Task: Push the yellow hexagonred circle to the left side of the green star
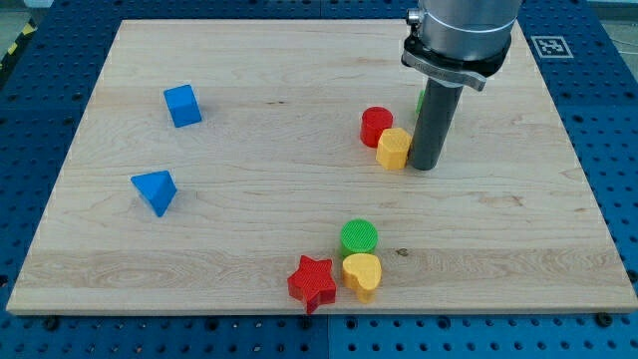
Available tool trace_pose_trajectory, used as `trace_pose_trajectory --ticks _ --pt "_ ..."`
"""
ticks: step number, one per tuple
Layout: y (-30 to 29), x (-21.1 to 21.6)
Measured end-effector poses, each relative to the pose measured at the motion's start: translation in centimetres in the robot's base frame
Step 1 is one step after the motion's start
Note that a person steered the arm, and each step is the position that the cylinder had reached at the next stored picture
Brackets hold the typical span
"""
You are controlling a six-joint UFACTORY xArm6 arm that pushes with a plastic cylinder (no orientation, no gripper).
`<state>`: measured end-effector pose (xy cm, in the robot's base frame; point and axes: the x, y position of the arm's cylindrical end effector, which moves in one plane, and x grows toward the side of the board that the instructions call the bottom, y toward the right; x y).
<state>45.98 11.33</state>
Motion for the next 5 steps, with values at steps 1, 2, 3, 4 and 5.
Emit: trace_pose_trajectory --ticks 1,2,3,4,5 --pt "-0.1 0.0" --pt "-0.1 0.0" --pt "-0.6 0.0" --pt "-1.0 1.7" --pt "-1.1 4.1"
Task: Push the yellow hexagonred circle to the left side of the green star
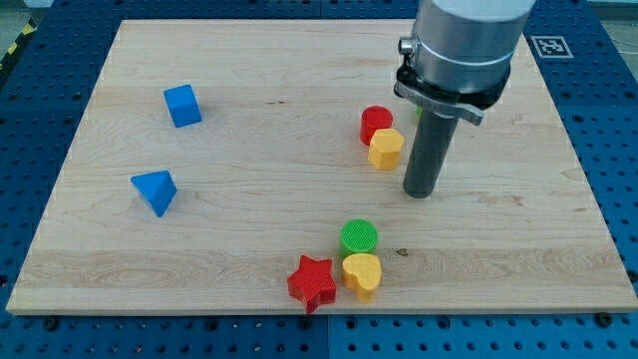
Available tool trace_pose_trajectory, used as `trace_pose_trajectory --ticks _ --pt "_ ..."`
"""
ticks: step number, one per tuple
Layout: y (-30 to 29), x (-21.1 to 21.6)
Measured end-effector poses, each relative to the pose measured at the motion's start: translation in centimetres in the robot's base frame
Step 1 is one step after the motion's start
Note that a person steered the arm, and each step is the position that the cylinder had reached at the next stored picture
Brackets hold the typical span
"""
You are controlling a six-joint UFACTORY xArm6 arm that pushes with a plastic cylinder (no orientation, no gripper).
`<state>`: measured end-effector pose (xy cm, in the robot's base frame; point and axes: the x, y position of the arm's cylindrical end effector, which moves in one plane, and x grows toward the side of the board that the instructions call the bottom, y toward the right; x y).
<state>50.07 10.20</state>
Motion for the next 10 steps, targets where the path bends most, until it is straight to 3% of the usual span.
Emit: trace_pose_trajectory --ticks 4,8,10 --pt "-5.1 -4.1" --pt "-5.9 -3.3" --pt "-5.2 1.0"
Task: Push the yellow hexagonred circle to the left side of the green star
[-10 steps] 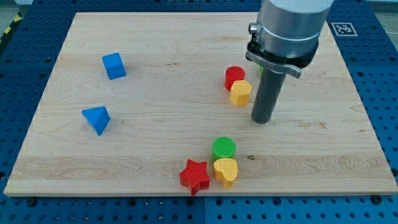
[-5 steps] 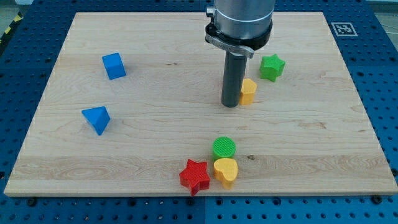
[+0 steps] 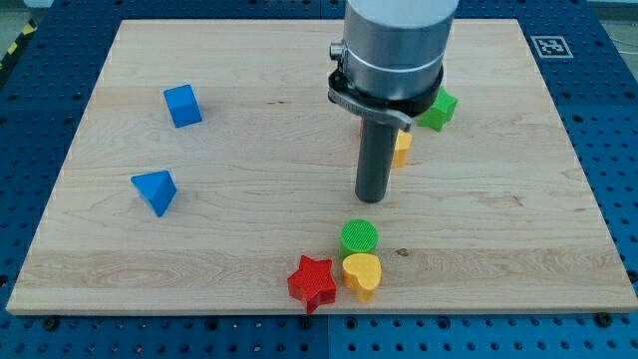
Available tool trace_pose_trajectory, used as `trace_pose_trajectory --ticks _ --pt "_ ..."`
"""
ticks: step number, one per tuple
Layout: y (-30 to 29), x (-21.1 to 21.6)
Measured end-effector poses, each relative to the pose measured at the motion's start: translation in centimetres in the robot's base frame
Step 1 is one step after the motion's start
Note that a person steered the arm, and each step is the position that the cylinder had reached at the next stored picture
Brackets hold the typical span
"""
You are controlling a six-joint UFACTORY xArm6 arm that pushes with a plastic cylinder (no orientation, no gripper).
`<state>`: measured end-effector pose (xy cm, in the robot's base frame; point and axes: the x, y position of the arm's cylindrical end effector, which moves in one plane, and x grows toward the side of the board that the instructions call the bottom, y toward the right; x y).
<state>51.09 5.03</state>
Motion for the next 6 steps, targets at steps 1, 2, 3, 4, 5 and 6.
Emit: trace_pose_trajectory --ticks 1,2,3,4,5,6 --pt "0.0 0.9" --pt "1.9 0.8" --pt "4.8 0.7" --pt "7.4 0.7" --pt "7.6 0.3" --pt "7.6 -2.8"
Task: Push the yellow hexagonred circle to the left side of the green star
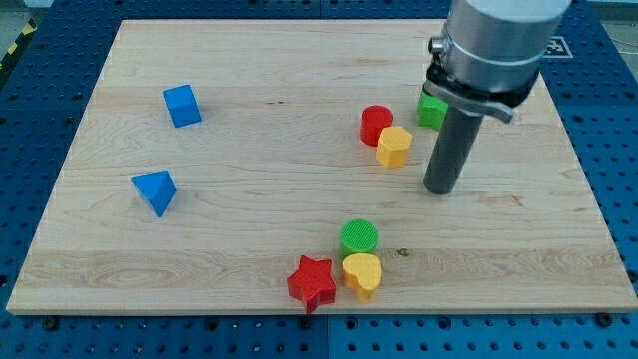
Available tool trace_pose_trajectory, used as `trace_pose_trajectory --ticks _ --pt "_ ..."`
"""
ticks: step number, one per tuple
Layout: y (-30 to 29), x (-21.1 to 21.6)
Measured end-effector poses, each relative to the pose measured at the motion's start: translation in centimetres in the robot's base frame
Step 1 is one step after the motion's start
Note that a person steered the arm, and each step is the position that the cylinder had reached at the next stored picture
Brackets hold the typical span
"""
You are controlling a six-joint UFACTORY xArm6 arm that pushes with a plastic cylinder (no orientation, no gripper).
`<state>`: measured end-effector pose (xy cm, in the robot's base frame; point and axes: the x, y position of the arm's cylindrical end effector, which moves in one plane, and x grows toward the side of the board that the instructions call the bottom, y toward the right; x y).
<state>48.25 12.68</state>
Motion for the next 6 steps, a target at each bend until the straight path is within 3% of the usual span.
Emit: trace_pose_trajectory --ticks 3,6 --pt "-2.6 -4.3" --pt "-2.2 -1.7"
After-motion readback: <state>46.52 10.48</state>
